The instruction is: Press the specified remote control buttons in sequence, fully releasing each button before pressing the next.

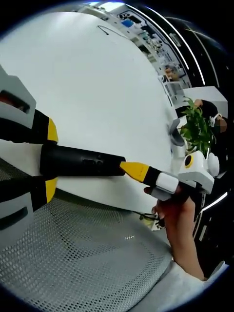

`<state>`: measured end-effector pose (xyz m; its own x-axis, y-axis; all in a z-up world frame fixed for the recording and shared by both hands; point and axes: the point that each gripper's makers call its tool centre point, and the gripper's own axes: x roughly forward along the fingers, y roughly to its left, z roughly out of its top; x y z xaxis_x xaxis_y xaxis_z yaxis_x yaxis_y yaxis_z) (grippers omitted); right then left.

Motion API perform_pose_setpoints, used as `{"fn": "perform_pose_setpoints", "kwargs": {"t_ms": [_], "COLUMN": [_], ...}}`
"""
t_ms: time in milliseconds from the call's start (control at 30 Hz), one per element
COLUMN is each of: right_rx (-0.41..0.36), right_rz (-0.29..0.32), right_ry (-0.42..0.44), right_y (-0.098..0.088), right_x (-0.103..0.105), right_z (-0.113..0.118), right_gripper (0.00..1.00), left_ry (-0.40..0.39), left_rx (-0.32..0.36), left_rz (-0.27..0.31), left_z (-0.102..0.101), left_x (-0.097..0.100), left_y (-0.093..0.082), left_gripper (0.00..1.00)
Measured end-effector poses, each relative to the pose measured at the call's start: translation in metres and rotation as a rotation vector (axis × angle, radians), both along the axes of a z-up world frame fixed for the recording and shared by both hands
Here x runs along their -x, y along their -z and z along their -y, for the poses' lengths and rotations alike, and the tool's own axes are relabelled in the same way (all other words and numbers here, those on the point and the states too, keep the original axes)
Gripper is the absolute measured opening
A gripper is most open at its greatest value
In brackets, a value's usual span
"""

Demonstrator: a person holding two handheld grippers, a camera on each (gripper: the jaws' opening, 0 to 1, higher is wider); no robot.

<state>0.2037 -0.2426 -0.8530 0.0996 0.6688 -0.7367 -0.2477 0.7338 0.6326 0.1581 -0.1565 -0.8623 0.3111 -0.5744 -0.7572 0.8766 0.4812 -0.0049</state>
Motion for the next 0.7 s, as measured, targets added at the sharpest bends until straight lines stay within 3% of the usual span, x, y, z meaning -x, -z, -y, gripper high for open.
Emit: {"fn": "perform_pose_setpoints", "kwargs": {"t_ms": [100, 700], "right_rx": [-0.03, -0.049], "right_rz": [-0.026, -0.051], "right_ry": [0.029, 0.069], "right_y": [-0.0002, -0.0022], "right_x": [-0.0004, -0.0012], "right_z": [0.0005, 0.0007], "right_gripper": [0.0, 0.0], "left_ry": [0.0, 0.007], "left_rx": [0.0, 0.001], "left_rz": [0.0, 0.004], "left_z": [0.0001, 0.0007], "left_x": [-0.0004, -0.0008], "left_y": [0.0002, 0.0009], "left_gripper": [0.24, 0.24]}}
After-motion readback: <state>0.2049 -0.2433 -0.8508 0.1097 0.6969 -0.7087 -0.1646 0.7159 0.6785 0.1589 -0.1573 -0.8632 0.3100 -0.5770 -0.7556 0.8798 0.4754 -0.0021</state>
